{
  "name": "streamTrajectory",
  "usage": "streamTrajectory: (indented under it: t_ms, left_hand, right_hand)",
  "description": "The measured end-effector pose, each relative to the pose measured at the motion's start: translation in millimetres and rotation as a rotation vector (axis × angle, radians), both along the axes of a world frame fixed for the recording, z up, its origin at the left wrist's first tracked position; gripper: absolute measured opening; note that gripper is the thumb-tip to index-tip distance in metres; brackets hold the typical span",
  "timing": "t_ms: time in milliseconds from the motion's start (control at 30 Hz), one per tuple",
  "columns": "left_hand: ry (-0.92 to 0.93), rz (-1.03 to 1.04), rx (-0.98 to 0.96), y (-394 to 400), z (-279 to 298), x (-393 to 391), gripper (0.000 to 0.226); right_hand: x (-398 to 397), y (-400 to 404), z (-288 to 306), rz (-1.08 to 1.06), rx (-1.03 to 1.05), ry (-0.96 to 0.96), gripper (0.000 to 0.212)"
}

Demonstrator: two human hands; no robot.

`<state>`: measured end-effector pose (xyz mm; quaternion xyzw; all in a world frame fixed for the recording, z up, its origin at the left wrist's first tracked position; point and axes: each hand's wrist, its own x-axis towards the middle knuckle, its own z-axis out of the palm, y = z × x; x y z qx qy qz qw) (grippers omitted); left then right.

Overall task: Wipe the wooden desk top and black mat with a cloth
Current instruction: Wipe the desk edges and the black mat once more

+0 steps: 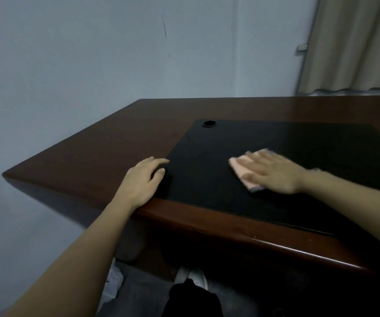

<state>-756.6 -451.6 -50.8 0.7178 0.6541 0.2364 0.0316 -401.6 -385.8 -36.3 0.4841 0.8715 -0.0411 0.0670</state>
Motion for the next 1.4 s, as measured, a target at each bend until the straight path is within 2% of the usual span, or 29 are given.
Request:
streamTrajectory:
  t_ms: [100,167,333,433,533,667,700,733,800,867,1033,1167,1233,1333,1400]
  left_hand:
    - [-0.004,0.010,0.002,0.6,1.2,1.0,0.037]
    - [-0.004,0.017,-0.006,1.8,2.2,1.5,0.037]
    - [-0.019,0.016,-0.022,4.7,-0.2,-1.8,0.038]
    - [-0.036,0.028,-0.004,3.6,-2.2,-3.3,0.037]
    - [-0.037,0.035,-0.014,3.2,-3.1,-5.0,0.037]
    - [-0.011,0.044,-0.035,5.5,-3.0,-4.3,0.038]
    - [0.001,0.052,-0.035,5.7,-2.8,-3.2,0.038]
    - [0.011,0.061,-0.031,6.2,-2.0,-2.4,0.038]
    - [0.030,0.071,-0.015,5.1,0.4,1.1,0.037]
    - [0.043,0.068,0.011,2.8,2.9,5.0,0.037]
    - [0.092,0.072,0.090,-4.8,7.7,9.6,0.034]
    - [0.192,0.063,0.192,-11.5,12.0,13.5,0.032]
    - [0.189,0.041,0.219,-14.1,13.1,19.7,0.032]
    - [0.136,-0.001,0.246,-15.8,14.8,36.9,0.033]
    - [0.113,-0.030,0.245,-16.8,16.3,50.7,0.033]
  right_hand:
    - [2.2,35.8,-7.2,-0.209,0.003,0.002,0.071]
    - [-22.9,37.4,-8.6,-0.222,0.015,-0.016,0.066]
    - [-108.1,-39.1,-8.1,0.110,-0.006,-0.001,0.065]
    - [-114.7,-72.3,-8.6,0.284,-0.026,0.056,0.063]
    - [-76.1,-61.3,-3.6,0.302,-0.042,0.061,0.071]
    - [3.0,-15.7,-0.8,0.071,-0.010,-0.036,0.122]
    - [21.2,-1.0,-0.9,-0.017,0.001,-0.047,0.124]
    - [34.0,10.9,-0.7,-0.109,-0.003,-0.046,0.113]
    - [38.9,21.8,-3.2,-0.240,-0.010,-0.055,0.078]
    - [16.2,16.2,-6.8,-0.263,0.007,-0.052,0.066]
    - [-60.4,-68.8,-8.6,0.062,0.007,-0.013,0.066]
    - [-43.1,-118.8,-6.2,0.231,0.018,0.048,0.066]
    - [-11.4,-119.3,-2.3,0.206,0.000,0.042,0.075]
    - [37.6,-106.5,-1.4,0.038,-0.015,0.007,0.098]
    - [61.3,-90.8,-5.4,-0.105,0.002,-0.005,0.094]
